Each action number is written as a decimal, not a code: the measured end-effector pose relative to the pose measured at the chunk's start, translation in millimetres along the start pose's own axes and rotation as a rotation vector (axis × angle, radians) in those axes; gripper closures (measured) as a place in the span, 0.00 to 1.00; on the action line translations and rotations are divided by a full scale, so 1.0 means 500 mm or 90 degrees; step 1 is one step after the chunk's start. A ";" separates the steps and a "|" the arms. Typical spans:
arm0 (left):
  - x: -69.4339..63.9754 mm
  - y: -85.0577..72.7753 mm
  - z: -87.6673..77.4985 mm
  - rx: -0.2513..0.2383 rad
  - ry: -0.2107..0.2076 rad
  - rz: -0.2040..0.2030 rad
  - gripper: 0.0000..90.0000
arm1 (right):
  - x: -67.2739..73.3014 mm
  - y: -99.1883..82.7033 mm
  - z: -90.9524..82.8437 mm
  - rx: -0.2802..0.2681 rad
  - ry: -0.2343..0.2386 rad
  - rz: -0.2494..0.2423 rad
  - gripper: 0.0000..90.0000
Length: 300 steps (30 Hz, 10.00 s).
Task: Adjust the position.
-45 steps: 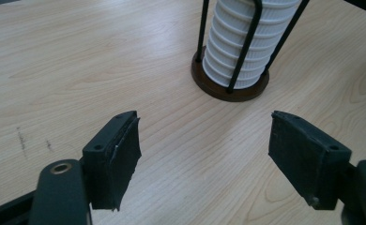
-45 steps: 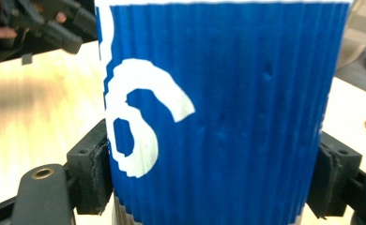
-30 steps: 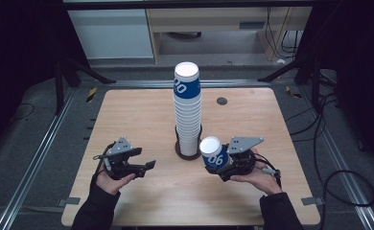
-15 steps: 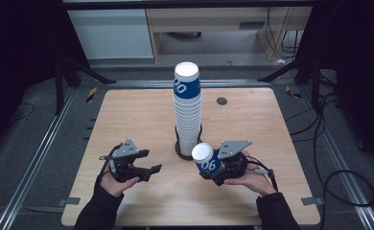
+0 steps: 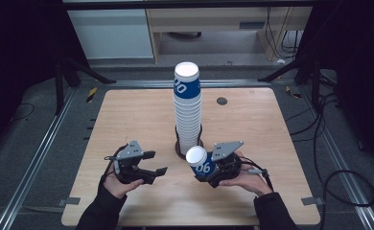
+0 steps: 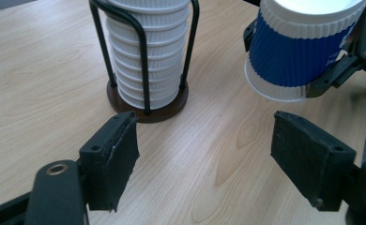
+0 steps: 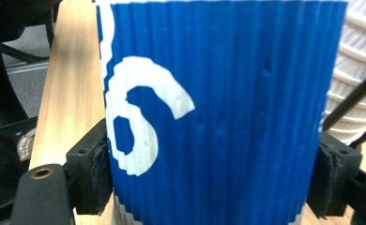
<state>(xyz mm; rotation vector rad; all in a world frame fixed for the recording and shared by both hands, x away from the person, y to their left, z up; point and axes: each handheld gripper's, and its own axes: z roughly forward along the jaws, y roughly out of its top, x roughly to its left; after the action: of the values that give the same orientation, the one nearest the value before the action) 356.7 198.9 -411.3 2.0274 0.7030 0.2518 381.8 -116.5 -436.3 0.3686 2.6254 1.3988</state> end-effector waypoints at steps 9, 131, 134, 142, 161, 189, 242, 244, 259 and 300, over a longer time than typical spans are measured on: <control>-0.014 0.005 0.014 0.002 -0.027 0.021 0.24 | 0.003 0.002 0.019 0.022 0.015 -0.017 0.22; 0.007 0.013 0.006 -0.076 -0.077 -0.010 0.28 | -0.015 0.007 -0.041 -0.094 -0.035 0.066 0.07; 0.006 0.015 0.004 -0.095 -0.084 -0.011 0.28 | -0.015 -0.001 -0.044 -0.091 -0.037 0.073 0.07; -0.001 0.024 0.005 -0.110 -0.087 0.000 0.28 | -0.019 -0.003 -0.043 -0.106 -0.026 0.089 0.07; -0.022 0.048 0.025 -0.129 -0.151 0.016 0.28 | -0.004 0.006 -0.037 -0.141 0.032 0.082 0.06; -0.057 0.046 0.048 -0.111 -0.226 0.039 0.28 | 0.018 0.016 0.010 -0.138 0.132 0.062 0.08; -0.023 0.004 0.059 0.030 -0.171 0.060 0.17 | -0.007 0.016 -0.006 -0.007 0.041 -0.048 0.17; -0.025 0.004 0.060 0.035 -0.172 0.062 0.17 | -0.004 0.016 0.001 0.005 0.044 -0.053 0.17; -0.034 0.000 0.076 0.064 -0.174 0.076 0.18 | 0.019 0.019 0.042 0.066 0.059 -0.093 0.17; -0.030 -0.009 0.086 0.070 -0.205 0.071 0.29 | 0.031 0.027 0.060 0.059 0.080 -0.103 0.11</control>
<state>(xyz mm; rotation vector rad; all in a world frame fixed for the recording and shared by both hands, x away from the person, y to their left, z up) 361.8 161.1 -436.5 2.1485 0.4107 -0.0523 376.1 -81.2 -441.8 0.0775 2.7549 1.2931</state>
